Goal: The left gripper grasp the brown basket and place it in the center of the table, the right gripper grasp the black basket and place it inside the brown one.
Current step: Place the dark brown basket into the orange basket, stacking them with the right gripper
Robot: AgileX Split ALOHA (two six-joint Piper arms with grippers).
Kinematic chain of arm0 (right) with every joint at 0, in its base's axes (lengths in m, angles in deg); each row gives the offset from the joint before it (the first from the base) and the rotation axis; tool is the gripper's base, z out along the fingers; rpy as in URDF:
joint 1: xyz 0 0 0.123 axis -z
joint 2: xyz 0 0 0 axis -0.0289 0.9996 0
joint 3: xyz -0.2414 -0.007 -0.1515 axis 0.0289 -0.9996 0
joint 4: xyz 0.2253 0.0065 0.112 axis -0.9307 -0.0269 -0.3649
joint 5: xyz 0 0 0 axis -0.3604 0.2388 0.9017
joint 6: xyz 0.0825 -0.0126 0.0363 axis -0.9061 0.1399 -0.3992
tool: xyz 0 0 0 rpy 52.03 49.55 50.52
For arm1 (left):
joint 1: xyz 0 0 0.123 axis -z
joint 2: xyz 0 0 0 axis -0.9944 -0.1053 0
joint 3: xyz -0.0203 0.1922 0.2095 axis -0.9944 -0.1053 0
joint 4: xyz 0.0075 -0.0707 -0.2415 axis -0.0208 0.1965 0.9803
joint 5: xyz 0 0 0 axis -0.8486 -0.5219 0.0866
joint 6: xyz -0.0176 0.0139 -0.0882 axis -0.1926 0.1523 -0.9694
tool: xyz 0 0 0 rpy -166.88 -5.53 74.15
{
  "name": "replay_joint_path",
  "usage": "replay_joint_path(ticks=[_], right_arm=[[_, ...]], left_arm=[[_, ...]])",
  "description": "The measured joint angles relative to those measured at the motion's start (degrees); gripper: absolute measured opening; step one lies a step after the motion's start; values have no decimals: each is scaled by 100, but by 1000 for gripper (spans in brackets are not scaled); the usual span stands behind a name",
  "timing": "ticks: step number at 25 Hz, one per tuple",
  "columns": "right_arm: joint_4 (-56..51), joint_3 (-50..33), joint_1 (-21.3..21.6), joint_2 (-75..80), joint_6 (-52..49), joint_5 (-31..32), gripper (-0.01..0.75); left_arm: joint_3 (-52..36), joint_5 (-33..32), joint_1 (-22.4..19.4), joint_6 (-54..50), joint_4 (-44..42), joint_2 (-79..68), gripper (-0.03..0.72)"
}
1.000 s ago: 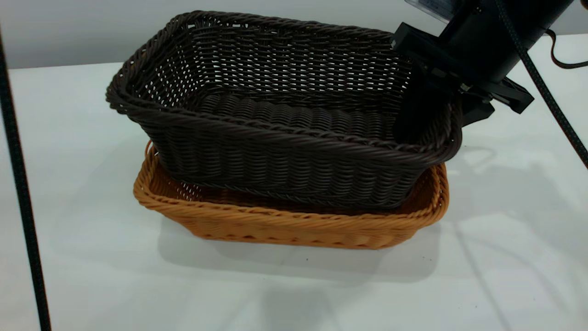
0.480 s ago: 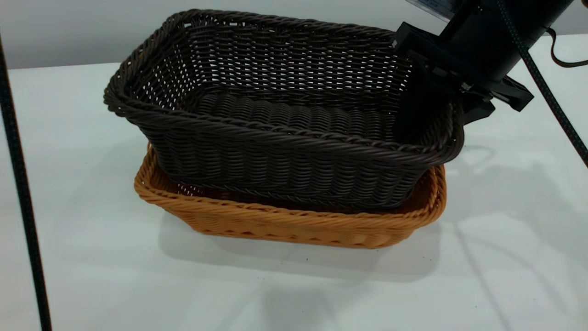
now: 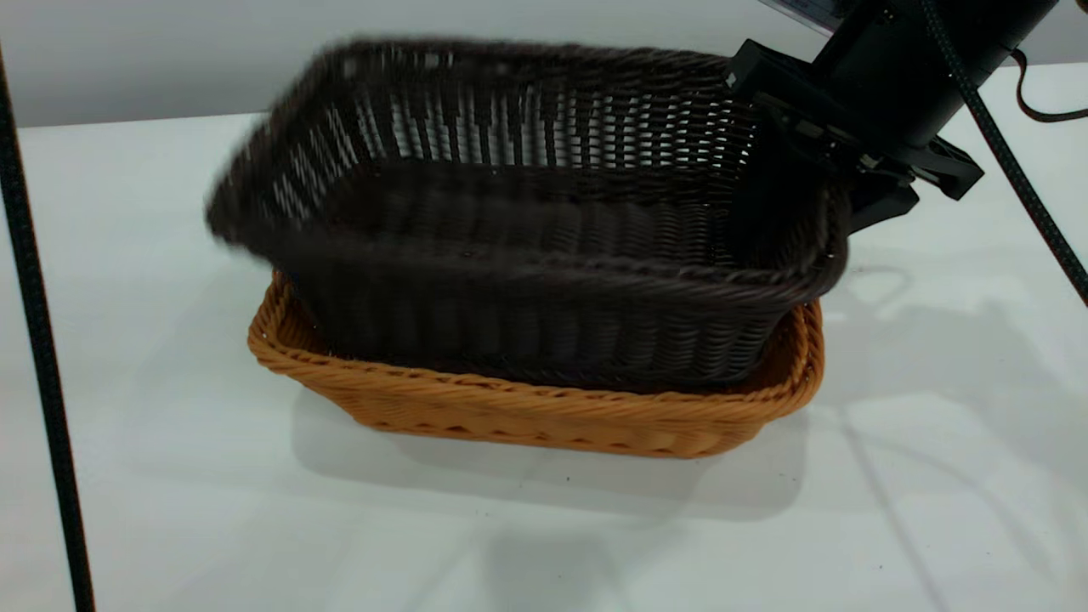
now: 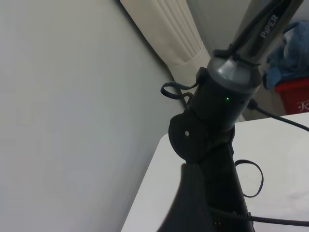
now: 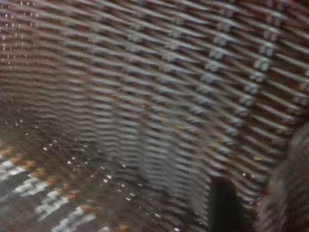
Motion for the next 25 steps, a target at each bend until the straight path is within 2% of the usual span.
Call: replay_joint_path(ticks=[4, 8, 19, 25], right_arm=[[-12, 0, 0, -5, 130, 58, 508], [-13, 0, 0, -31, 170, 75, 595], [888, 300, 0, -78, -159, 500, 611], [950, 616, 0, -78, -248, 911, 611]], left_arm=[[0, 4, 0, 0, 5, 0, 532], [0, 4, 0, 0, 13, 0, 532], [0, 4, 0, 0, 13, 0, 532], [0, -3, 0, 0, 13, 0, 532]])
